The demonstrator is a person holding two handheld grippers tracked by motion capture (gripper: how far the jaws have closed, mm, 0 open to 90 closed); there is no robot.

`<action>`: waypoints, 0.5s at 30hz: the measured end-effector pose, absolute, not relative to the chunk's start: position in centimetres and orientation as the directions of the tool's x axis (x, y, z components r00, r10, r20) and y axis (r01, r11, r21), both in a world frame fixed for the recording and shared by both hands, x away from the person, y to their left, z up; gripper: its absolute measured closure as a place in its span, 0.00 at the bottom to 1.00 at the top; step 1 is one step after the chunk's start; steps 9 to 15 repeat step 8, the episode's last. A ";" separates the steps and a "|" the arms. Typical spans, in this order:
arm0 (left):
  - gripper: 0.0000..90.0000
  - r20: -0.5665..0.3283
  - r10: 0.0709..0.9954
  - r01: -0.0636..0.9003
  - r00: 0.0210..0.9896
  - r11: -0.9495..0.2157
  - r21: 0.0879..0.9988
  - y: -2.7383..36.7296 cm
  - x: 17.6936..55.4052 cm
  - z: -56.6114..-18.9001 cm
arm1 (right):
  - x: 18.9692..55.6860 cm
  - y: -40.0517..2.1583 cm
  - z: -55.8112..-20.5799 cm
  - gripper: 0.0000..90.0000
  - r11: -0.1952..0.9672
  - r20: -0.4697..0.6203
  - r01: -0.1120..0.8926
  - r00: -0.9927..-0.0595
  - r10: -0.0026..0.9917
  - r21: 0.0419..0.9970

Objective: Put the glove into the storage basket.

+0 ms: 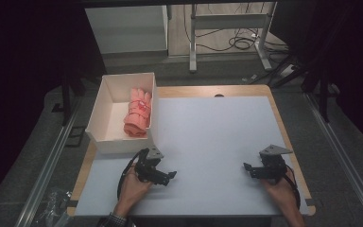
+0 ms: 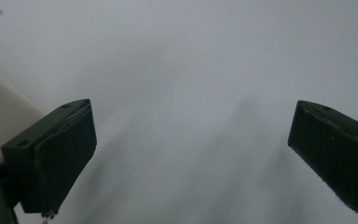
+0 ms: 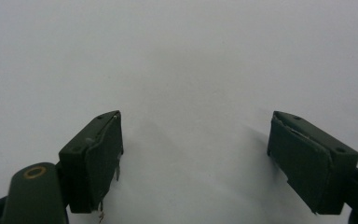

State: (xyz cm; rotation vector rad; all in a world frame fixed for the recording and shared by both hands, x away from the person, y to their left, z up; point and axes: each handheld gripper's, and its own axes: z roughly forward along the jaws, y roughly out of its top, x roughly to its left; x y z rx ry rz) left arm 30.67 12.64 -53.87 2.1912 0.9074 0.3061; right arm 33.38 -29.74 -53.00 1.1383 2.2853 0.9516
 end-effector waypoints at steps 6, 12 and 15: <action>0.02 -0.048 0.698 0.521 0.715 -0.484 0.703 12.6 30.6 -54.9 | 33.4 -29.7 -53.0 0.20 0.433 -0.060 0.530 -0.581 0.812 0.729; 0.02 -0.053 0.706 0.533 0.707 -0.482 0.696 12.6 30.7 -54.9 | 33.4 -29.7 -53.0 0.20 0.433 -0.061 0.529 -0.580 0.812 0.729; 0.02 -0.053 0.706 0.533 0.707 -0.482 0.696 12.6 30.7 -54.9 | 33.4 -29.7 -53.0 0.20 0.433 -0.061 0.529 -0.580 0.812 0.729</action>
